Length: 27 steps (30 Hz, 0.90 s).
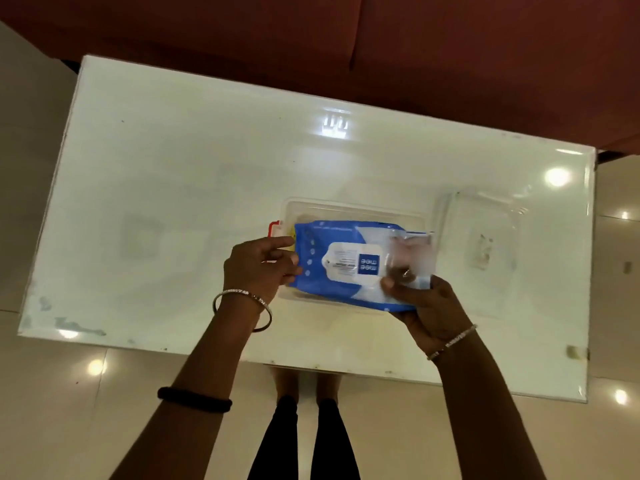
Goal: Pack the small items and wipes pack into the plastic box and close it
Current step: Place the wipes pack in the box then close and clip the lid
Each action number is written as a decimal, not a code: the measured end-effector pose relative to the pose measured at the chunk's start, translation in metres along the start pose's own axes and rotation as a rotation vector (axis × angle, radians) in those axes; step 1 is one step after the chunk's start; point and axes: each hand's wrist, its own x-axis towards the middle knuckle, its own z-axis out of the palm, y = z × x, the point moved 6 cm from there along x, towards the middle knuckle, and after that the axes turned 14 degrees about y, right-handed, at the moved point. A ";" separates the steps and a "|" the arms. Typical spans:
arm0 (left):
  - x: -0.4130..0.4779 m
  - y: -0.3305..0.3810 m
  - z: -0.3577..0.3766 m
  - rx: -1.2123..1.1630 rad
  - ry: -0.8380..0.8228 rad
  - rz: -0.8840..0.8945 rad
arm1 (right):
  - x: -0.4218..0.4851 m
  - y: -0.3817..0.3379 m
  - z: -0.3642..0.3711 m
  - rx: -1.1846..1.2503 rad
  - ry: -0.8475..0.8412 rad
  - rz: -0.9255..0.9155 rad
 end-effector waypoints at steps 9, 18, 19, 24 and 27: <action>-0.001 0.017 0.035 0.433 -0.045 0.239 | 0.039 0.004 0.013 -0.418 0.300 -0.135; -0.018 0.008 0.062 0.745 -0.152 0.451 | 0.028 -0.008 0.028 -1.083 0.515 -0.428; -0.019 0.007 0.064 0.790 -0.147 0.459 | 0.023 -0.009 0.029 -1.117 0.534 -0.503; -0.022 0.004 0.072 0.907 -0.112 0.512 | 0.007 -0.003 0.028 -1.219 0.436 -0.735; -0.023 0.004 0.073 0.907 -0.099 0.524 | 0.009 -0.003 0.026 -1.398 0.365 -0.707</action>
